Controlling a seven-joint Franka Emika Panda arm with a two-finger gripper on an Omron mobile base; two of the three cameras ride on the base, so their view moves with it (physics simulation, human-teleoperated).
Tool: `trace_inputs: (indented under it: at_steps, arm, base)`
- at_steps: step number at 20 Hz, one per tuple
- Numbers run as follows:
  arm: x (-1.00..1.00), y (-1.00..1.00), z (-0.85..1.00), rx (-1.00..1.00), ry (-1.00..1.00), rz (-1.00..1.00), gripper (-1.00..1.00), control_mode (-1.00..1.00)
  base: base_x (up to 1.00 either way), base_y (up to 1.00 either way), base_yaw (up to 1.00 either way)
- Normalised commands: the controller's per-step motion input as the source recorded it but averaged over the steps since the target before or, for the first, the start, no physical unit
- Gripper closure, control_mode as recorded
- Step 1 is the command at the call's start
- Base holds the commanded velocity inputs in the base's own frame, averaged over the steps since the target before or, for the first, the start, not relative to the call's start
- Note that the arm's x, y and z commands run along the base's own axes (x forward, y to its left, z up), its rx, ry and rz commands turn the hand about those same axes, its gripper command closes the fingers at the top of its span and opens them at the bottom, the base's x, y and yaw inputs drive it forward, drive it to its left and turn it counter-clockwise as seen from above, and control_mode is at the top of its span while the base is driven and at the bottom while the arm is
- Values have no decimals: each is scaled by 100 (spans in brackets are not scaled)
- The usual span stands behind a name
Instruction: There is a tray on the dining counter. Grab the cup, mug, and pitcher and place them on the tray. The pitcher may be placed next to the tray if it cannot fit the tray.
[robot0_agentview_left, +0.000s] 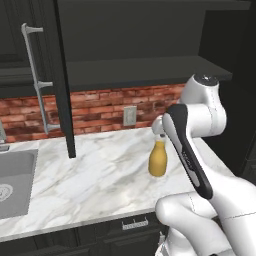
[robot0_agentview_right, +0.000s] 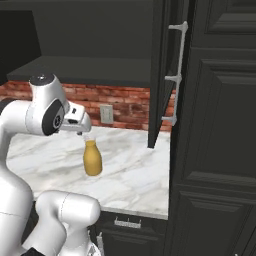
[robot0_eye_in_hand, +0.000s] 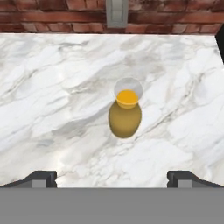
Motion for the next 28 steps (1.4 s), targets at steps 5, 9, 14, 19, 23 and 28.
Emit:
trace_inputs:
  at_steps: [5, 9, 14, 19, 23, 28]
  arm:
    - [30, -18, 0, 1, 0, 0, -100, -100]
    - [21, -18, 0, 0, 0, 2, -100, -100]
    - [17, -8, 0, 0, 2, 1, -100, -100]
    - [19, 0, -4, 0, 3, 0, -100, -100]
    - [4, 0, -11, 0, 7, 0, -100, -100]
    - [3, 0, -22, 0, 8, 0, -100, -100]
  base:
    - [0, 0, 0]
    - [0, 0, 0]
    - [0, 0, 0]
    - [0, 0, 0]
    - [0, 0, 0]
    - [0, 0, 0]
